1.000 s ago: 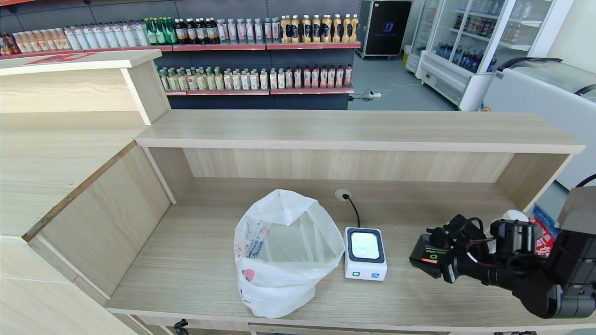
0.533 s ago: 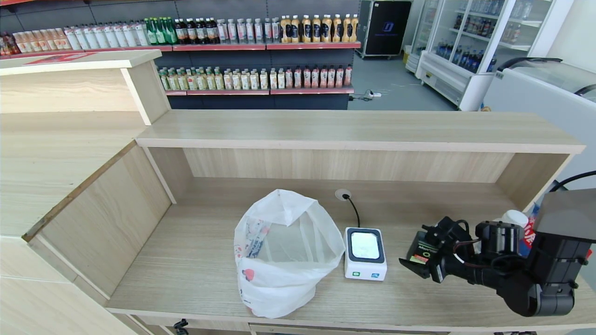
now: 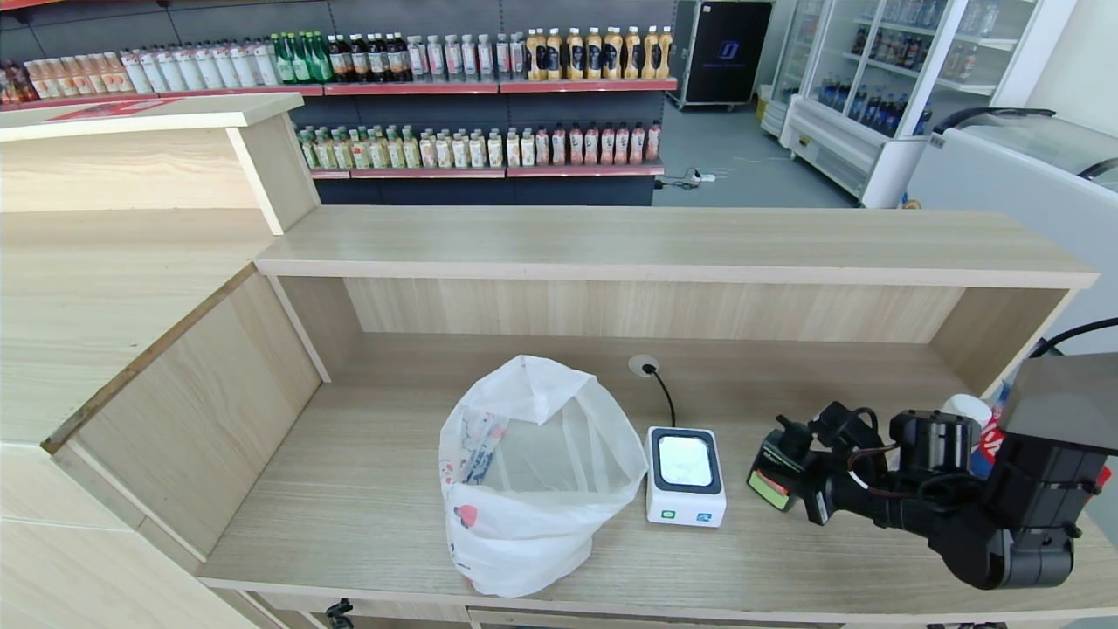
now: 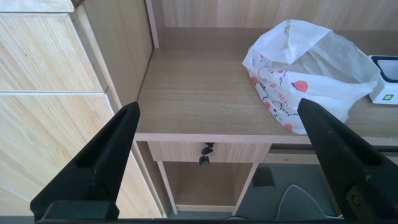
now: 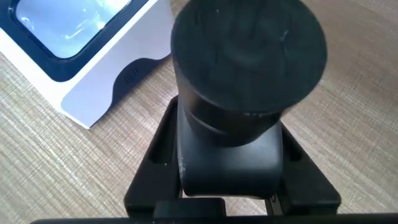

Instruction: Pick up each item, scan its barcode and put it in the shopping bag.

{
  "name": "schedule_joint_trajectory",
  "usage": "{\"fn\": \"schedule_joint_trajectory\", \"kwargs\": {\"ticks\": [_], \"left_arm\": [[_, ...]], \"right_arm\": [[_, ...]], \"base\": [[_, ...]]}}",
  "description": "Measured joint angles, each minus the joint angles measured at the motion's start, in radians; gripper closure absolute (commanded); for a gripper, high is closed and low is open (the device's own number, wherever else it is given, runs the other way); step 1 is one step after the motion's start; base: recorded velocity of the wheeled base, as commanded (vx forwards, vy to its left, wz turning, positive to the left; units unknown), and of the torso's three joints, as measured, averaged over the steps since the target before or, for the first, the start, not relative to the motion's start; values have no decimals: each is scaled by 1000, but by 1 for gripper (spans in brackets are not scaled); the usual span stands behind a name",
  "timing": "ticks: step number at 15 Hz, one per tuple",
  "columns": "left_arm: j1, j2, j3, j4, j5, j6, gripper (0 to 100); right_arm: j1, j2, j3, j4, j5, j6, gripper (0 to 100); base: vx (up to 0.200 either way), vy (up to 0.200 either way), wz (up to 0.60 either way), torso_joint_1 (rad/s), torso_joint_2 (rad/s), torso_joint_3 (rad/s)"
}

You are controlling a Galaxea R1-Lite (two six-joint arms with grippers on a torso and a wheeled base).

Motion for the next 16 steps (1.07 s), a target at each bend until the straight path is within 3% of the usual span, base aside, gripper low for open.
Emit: {"fn": "schedule_joint_trajectory", "kwargs": {"ticks": [5, 7, 13, 16], "left_arm": [[0, 0, 0, 0, 0, 0, 0], [0, 0, 0, 0, 0, 0, 0], [0, 0, 0, 0, 0, 0, 0], [0, 0, 0, 0, 0, 0, 0]], "right_arm": [[14, -226, 77, 89, -3, -26, 100], [17, -396, 111, 191, -6, -136, 100], [29, -876, 193, 362, 21, -988, 100], [93, -1020, 203, 372, 47, -1304, 100]], "base": [[0, 0, 0, 0, 0, 0], [0, 0, 0, 0, 0, 0], [0, 0, 0, 0, 0, 0], [0, 0, 0, 0, 0, 0]]}}
